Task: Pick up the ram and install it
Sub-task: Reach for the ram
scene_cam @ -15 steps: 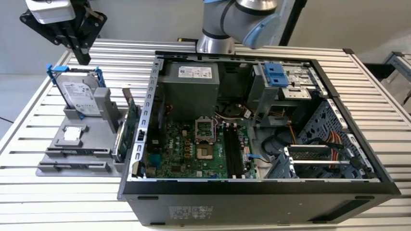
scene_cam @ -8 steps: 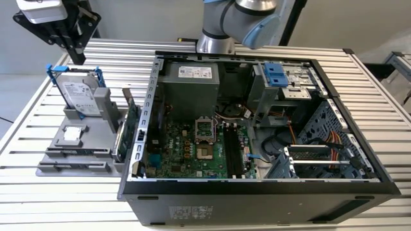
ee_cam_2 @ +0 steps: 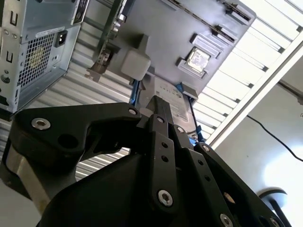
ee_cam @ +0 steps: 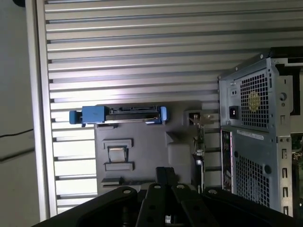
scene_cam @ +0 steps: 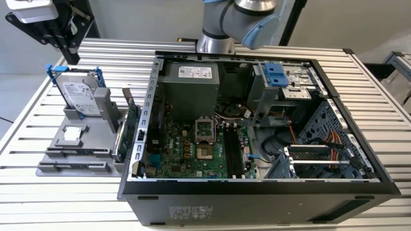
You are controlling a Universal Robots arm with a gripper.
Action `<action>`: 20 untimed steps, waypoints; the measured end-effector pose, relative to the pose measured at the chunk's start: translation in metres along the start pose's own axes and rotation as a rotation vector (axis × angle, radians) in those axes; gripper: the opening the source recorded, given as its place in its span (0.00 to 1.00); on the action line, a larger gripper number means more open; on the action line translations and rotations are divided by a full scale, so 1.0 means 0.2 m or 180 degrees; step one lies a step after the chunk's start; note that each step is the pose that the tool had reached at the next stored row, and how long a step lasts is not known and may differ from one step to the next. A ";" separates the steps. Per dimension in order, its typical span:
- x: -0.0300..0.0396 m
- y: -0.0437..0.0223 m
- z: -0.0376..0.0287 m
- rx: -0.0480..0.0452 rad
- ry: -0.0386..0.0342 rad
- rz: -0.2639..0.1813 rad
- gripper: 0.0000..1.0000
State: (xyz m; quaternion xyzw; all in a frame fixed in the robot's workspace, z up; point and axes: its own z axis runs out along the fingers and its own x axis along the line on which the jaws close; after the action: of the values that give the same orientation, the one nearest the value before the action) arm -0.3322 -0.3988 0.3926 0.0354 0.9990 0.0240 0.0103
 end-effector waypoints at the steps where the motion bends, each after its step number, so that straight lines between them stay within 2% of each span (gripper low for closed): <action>1: 0.007 0.000 0.000 0.0000 0.0000 0.0000 0.00; 20: 0.143 -0.010 -0.003 0.0000 0.0000 0.0000 0.00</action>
State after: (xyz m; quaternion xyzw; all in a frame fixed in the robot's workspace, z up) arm -0.3609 -0.3988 0.3926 0.0354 0.9990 0.0240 0.0103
